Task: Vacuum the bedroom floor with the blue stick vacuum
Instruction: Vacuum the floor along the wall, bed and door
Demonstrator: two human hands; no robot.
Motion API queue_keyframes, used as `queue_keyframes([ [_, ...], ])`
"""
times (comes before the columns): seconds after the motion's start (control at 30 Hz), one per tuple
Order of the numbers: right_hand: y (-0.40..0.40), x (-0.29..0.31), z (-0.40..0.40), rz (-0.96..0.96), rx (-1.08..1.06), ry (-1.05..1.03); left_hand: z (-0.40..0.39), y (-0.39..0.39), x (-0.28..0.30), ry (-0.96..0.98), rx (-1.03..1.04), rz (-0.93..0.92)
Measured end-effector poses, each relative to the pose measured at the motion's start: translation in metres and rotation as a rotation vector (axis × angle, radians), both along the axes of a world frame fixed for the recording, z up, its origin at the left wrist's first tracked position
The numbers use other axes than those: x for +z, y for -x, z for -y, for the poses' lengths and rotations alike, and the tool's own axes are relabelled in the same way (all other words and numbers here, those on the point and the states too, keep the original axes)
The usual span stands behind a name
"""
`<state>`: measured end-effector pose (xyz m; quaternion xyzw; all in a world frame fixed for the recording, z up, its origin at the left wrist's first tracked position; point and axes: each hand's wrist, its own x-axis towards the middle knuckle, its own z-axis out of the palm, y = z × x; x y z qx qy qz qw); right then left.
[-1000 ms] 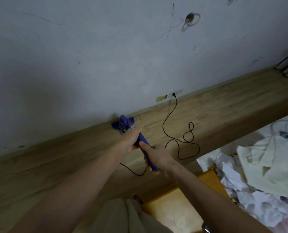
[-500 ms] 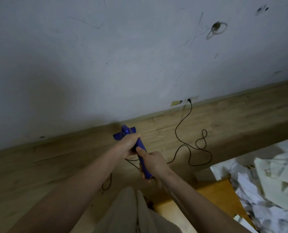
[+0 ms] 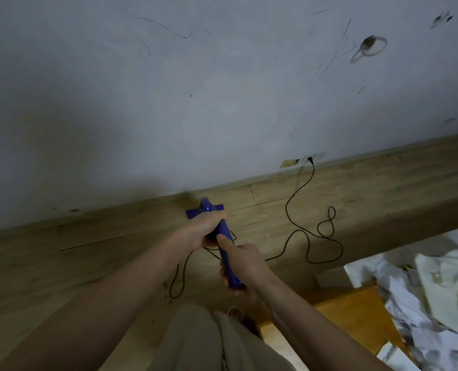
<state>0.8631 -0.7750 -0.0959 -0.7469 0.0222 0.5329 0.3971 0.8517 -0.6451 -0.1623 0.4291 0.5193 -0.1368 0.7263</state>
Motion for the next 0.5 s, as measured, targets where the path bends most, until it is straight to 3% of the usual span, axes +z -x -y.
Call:
queue_keyframes([
  [0.5,0.009,-0.012,-0.012,-0.032,0.014,0.005,-0.012,0.001,-0.012,-0.049,-0.093,0.051],
])
